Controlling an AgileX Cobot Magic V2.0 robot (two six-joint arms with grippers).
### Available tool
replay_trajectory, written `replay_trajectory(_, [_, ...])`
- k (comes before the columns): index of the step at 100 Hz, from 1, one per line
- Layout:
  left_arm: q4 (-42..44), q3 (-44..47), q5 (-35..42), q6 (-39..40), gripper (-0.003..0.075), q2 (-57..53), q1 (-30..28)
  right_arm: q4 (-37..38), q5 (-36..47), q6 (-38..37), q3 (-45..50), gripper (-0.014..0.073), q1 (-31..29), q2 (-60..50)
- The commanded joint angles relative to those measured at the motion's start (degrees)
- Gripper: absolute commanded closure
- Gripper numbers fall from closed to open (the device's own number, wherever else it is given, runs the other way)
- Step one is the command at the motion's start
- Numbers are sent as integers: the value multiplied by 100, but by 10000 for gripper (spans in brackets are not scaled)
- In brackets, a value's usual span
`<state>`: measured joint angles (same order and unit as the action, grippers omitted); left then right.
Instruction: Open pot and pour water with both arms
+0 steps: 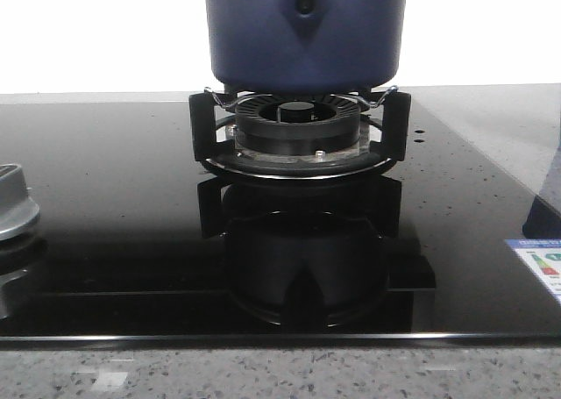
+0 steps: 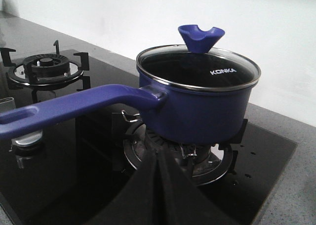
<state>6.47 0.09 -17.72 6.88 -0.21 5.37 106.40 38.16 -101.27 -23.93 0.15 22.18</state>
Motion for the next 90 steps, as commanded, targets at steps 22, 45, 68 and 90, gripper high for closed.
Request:
replay_trajectory(22, [-135, 257, 138, 73, 740, -171, 27, 129, -190, -4, -141, 657, 6, 40])
replay_trajectory(45, [-135, 257, 149, 73, 740, -171, 27, 129, -190, -4, -141, 657, 6, 40])
replay_trajectory(68, [-135, 257, 149, 73, 741, -171, 27, 129, -190, -4, -141, 657, 6, 40])
replay_trajectory(90, [-135, 257, 149, 73, 741, -171, 27, 129, -377, -4, -101, 657, 6, 40])
